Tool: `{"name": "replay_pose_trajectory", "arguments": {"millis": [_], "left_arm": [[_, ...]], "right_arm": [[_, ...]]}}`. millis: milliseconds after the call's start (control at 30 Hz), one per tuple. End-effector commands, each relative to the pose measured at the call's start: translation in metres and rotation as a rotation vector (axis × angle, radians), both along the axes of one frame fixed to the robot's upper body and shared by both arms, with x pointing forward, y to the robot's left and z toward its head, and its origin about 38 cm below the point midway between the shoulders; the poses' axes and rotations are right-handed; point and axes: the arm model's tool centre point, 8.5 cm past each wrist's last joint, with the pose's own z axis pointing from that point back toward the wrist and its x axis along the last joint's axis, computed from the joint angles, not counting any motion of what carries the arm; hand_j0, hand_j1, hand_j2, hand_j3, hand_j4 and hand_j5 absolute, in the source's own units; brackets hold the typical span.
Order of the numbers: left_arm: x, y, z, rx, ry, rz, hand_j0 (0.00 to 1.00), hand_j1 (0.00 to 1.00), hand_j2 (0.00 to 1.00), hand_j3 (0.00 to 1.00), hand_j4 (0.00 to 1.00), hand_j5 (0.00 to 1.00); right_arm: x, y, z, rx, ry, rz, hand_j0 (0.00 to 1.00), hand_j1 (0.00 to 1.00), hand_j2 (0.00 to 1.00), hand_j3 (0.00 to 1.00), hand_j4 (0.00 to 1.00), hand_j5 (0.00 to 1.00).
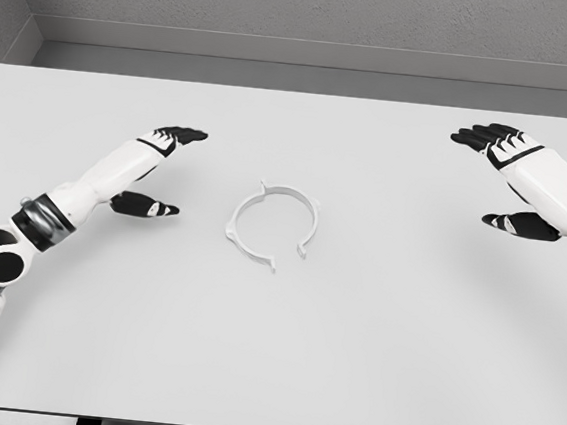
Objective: Assemble PVC drainage pipe clamps
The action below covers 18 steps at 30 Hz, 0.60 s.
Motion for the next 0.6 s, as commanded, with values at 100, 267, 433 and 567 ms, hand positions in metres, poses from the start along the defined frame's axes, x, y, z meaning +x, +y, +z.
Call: {"name": "replay_pose_trajectory", "arguments": {"millis": [100,267,433,567], "left_arm": [[-0.012,-0.031,-0.004,0.004,0.005,-0.095,1.0,1.0,1.0,1.0,1.0,1.0],[-0.017,-0.048,-0.002,-0.004,-0.002,-0.142,1.0,1.0,1.0,1.0,1.0,1.0],[-0.017,-0.052,-0.005,-0.007,0.0,-0.144,1.0,1.0,1.0,1.0,1.0,1.0],[-0.017,-0.057,-0.008,-0.017,0.008,-0.146,1.0,1.0,1.0,1.0,1.0,1.0]], "right_arm": [[0.0,0.002,0.001,0.01,-0.002,0.008,1.0,1.0,1.0,1.0,1.0,1.0],[0.0,0.003,0.001,0.01,-0.002,0.009,1.0,1.0,1.0,1.0,1.0,1.0],[0.0,0.003,0.001,0.011,-0.003,0.01,1.0,1.0,1.0,1.0,1.0,1.0],[0.0,0.003,0.002,0.009,-0.004,0.01,1.0,1.0,1.0,1.0,1.0,1.0]]}}
